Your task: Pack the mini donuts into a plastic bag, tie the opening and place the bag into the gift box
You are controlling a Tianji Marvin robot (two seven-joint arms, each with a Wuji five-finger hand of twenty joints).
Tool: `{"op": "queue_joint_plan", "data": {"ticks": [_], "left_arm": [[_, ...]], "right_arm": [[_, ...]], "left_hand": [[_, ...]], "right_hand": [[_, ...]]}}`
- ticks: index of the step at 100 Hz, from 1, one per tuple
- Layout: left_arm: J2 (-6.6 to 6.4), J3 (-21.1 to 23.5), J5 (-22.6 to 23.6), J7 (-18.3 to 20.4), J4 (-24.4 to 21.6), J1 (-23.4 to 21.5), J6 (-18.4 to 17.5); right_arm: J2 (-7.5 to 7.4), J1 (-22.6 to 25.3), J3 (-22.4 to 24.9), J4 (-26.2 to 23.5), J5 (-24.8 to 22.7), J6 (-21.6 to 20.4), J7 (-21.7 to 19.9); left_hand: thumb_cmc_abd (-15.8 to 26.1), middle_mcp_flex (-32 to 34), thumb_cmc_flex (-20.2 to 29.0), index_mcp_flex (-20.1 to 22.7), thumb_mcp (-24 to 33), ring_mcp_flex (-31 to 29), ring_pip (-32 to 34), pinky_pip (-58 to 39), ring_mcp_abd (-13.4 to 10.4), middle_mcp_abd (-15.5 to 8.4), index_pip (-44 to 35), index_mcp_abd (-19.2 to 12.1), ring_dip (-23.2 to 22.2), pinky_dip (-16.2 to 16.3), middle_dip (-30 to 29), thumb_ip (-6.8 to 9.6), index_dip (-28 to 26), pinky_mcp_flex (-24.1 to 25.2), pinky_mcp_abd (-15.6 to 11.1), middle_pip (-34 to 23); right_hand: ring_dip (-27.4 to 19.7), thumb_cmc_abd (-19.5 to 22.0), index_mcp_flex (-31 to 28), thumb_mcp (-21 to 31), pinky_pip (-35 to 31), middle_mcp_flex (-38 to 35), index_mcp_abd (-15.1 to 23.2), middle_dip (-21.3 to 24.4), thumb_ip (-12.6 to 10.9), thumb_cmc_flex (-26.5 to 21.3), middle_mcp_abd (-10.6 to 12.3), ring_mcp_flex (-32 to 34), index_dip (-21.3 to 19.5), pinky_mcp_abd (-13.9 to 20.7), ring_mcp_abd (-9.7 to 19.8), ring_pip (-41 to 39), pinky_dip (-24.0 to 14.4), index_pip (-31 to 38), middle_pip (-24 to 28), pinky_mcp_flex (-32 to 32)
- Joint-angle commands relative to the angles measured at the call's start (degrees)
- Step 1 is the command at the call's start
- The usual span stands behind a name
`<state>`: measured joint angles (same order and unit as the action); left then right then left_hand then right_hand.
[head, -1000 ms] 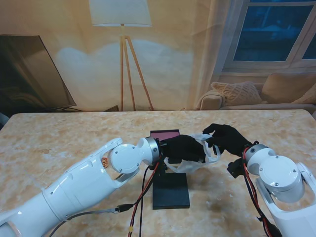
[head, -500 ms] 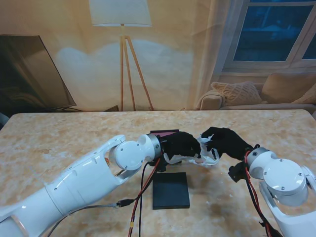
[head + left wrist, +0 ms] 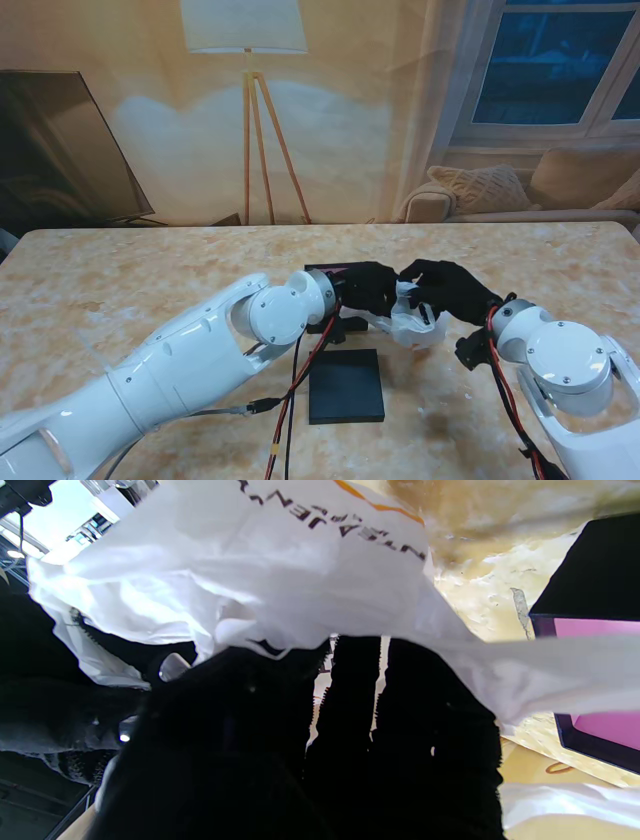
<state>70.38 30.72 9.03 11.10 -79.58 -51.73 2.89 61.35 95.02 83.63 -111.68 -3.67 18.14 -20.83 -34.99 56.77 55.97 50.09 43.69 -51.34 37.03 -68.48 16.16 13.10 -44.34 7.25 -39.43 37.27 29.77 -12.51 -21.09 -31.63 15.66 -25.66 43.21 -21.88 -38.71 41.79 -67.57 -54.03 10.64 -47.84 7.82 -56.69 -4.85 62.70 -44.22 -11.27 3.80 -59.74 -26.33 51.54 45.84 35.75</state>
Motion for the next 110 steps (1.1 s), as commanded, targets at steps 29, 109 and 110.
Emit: {"op": "queue_joint_plan", "data": {"ticks": [29,109,110], "left_arm": [[0.95,-0.43,-2.62,1.68,0.65,-0.05,2.63],[-1.45,-1.91,1.55,5.8,0.15,1.67,-2.16],[-1.53,-1.9,1.55,5.95,0.01,1.65,-2.14]], "right_arm": [[0.48,-0.14,-0.83,0.7,0.7,-0.97,-0.01],[0.1,0.36,-0.5,0.95,-3.06,-2.75,-0.34],[0.08,0.36,-0.49,0.97,-3.19,-2.84,-0.36]], "left_hand": [[-10.66,-9.0,-14.22,0.0,19.14,5.34,-10.44,10.46,-1.95,-1.89,12.09,1.36,6.15,-8.46,-9.76,-0.21,2.12,2.08,-5.08,-1.48],[-8.3,-26.79,-25.05,-8.38,18.44,23.43,-15.68,17.4,0.57,0.36,26.47,0.45,8.26,-8.32,-11.83,0.76,1.76,20.35,-3.03,6.52],[-7.36,-26.16,-24.17,-7.69,17.55,23.12,-15.45,17.17,0.59,0.48,25.72,0.43,7.98,-7.98,-11.52,1.08,1.14,20.14,-2.96,6.29]], "right_hand": [[0.61,1.49,-1.78,0.91,0.24,0.73,1.95,-1.64,-0.72,-0.46,2.69,-0.5,-1.34,0.86,0.82,-0.04,-0.04,1.05,1.02,-0.52],[3.98,2.1,-1.97,3.03,-0.69,1.05,1.82,-5.33,-1.9,0.88,2.35,-1.31,-4.38,-0.18,0.88,-5.79,-1.92,2.46,3.14,-2.05],[4.09,2.11,-1.99,3.19,-0.72,1.02,1.82,-5.49,-1.97,0.86,2.37,-1.26,-4.51,-0.2,0.86,-5.99,-1.98,2.53,3.26,-2.11]]}}
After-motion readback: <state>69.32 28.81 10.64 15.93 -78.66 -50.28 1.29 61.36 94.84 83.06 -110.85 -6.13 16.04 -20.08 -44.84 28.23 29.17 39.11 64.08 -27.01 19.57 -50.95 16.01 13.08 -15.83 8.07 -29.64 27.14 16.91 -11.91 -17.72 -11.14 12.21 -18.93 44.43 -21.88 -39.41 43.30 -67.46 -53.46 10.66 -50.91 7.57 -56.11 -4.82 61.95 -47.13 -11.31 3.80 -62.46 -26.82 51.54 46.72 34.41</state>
